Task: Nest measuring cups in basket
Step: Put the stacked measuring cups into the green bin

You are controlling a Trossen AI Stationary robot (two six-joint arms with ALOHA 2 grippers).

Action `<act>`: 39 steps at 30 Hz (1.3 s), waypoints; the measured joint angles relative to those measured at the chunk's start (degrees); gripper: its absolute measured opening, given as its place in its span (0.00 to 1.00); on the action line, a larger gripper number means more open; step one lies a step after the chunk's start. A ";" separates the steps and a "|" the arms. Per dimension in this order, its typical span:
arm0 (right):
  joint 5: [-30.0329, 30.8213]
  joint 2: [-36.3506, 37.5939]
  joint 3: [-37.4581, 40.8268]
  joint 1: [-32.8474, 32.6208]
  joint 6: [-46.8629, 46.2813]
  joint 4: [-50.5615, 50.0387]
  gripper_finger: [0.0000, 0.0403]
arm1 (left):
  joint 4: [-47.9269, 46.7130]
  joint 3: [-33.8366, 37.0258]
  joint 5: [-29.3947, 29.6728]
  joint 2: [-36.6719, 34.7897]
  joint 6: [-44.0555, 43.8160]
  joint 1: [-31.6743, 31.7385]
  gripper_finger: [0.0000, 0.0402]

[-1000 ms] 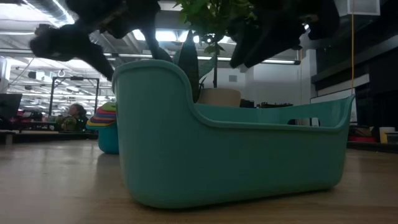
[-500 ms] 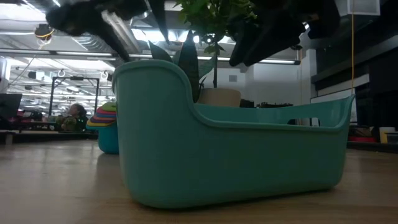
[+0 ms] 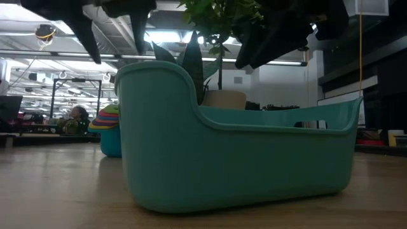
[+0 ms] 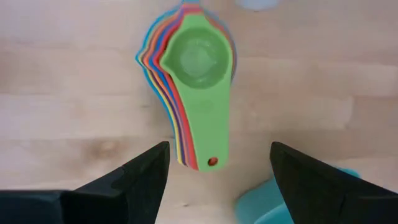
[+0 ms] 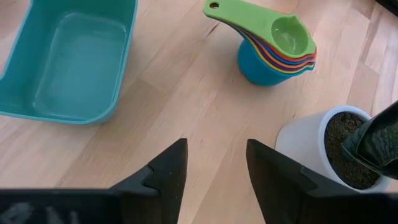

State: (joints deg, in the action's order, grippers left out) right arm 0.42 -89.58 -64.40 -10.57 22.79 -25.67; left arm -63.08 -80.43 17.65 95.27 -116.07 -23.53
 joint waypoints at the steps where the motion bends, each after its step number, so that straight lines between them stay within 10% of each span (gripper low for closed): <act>1: 0.01 0.00 0.00 -0.02 0.00 0.00 0.42 | 0.22 -0.01 -0.32 0.57 -0.30 0.00 0.68; 39: 0.01 -0.04 0.00 -0.02 -0.24 0.13 0.42 | 3.67 0.01 -3.85 10.36 -0.89 1.29 0.68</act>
State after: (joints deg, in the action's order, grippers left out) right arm 0.43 -89.62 -64.40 -10.59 22.55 -25.54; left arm -59.42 -80.42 13.80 105.63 -116.95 -22.24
